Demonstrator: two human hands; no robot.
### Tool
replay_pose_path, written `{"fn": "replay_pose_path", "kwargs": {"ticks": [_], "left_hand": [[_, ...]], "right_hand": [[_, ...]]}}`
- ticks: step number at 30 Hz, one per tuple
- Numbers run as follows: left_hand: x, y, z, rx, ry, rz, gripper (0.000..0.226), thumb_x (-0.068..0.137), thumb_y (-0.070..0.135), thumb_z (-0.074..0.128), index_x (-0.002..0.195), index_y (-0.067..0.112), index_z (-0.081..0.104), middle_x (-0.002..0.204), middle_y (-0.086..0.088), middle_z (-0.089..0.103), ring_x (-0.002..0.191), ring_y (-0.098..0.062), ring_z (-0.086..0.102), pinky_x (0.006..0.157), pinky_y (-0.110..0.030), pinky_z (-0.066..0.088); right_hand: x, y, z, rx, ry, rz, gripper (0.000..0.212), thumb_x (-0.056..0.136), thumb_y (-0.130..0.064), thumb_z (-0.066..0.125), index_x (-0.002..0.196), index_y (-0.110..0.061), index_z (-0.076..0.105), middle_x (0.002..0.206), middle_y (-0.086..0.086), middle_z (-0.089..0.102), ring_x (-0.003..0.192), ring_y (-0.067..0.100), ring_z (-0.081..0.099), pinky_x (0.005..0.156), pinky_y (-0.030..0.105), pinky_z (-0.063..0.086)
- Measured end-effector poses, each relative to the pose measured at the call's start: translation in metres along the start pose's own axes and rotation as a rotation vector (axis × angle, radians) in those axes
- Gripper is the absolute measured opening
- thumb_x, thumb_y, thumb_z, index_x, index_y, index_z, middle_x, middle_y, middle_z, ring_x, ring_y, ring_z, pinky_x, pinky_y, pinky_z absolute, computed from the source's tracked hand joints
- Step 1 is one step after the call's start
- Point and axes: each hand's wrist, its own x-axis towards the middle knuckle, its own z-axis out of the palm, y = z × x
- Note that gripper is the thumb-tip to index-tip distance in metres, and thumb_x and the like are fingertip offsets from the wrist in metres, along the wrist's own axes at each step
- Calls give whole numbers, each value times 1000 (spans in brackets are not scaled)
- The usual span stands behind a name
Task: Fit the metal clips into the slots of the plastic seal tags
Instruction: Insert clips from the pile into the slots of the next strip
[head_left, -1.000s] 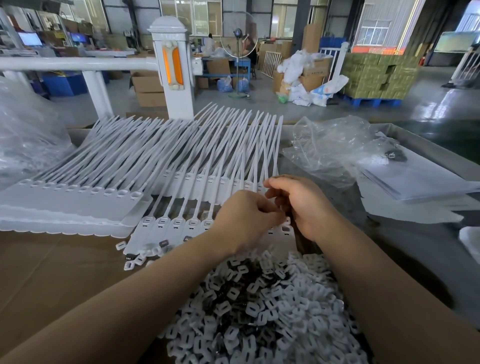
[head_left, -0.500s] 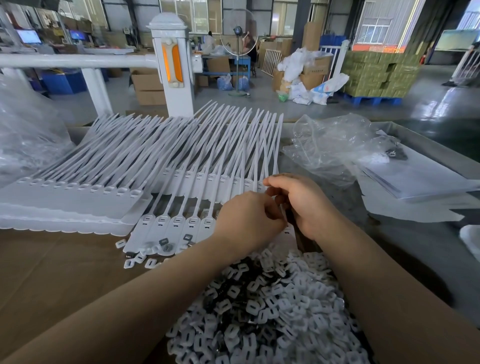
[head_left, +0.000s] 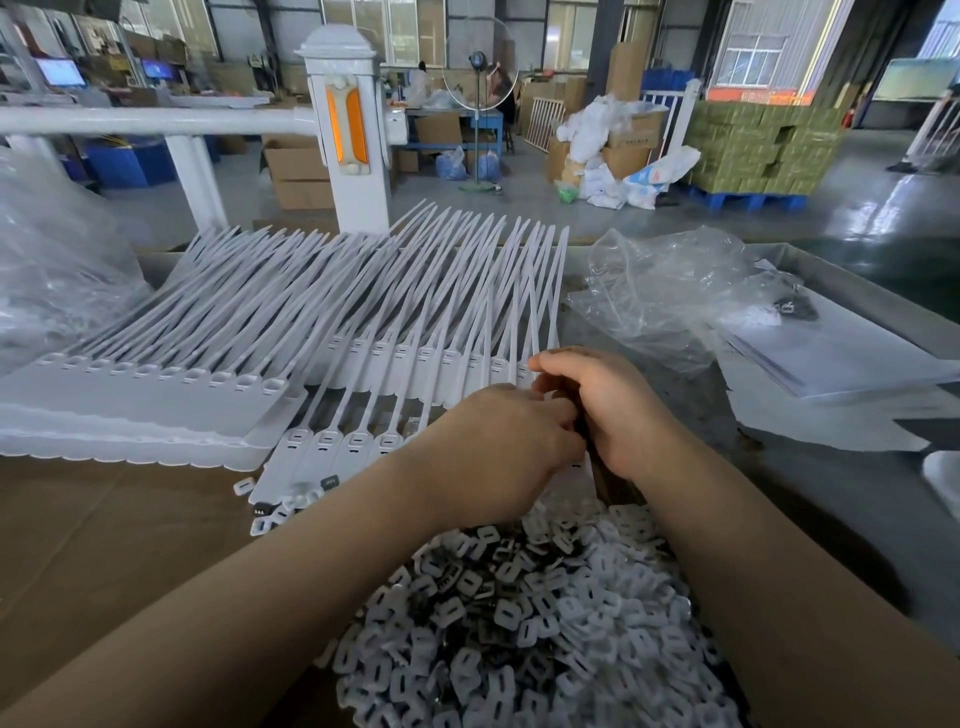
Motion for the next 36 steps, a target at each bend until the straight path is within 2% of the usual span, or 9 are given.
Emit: {"fn": "replay_pose_path", "kwargs": {"ticks": [8,13,17,20,23,27,30,32,36], "left_hand": [[-2,4,-4,92,26,23,46,83,16,37,119,27,64,117,5,54,115,-18,43,96,-28,24],[-12,3,-8,43,-63,-54,70,78,22,14,134,38,55,115,2,39,112,-17,29,96,-31,21],[-13,9,-11,150,-96,-36,71,80,23,11,138,31,51,126,-4,37,122,-23,29,103,-37,25],[-11,13,-11,185,-104,-35,66,83,22,15,136,29,53,128,-5,36,124,-25,29,103,-38,27],[-14,4,-8,-70,-179,-128,55,94,17,30,142,40,45,128,-2,35,121,-20,27,108,-40,23],[-26,-27,-12,-404,-334,-203,52,101,28,46,147,49,32,140,10,40,130,-9,33,114,-38,21],[-38,-56,-24,-605,-261,-293,41,97,34,57,134,48,49,124,25,50,107,10,48,94,-19,39],[-45,-75,-31,-625,-185,-405,24,91,35,64,109,50,60,104,25,60,96,8,58,77,-16,45],[-61,-102,-36,-578,-342,-510,13,83,26,75,85,37,70,78,31,67,70,11,63,71,-19,49]], "right_hand": [[0,2,3,44,8,-28,14,89,-15,65,77,-14,72,64,1,66,56,14,61,54,26,48],[3,4,3,0,27,-42,15,90,-17,66,77,-16,74,73,5,71,69,20,64,67,35,50],[2,4,4,-15,30,-30,15,90,-19,66,77,-18,73,70,2,69,63,16,63,52,27,50],[1,3,5,-35,40,-27,14,89,-20,67,77,-18,74,69,0,70,65,16,64,55,28,49],[0,2,3,-52,46,-31,13,90,-20,66,79,-18,74,65,-4,67,64,15,57,60,30,46],[0,3,1,-101,41,-35,11,92,-19,63,87,-17,73,65,-7,68,60,10,51,54,24,41],[2,4,1,-137,44,-72,16,95,-16,58,87,-16,72,67,-5,68,62,10,49,59,23,38],[2,4,1,-152,48,-75,16,95,-16,58,87,-16,72,67,-5,68,61,9,48,59,23,37],[3,5,0,-161,38,-78,16,95,-16,58,88,-16,72,65,-6,68,61,9,49,59,23,38]]}}
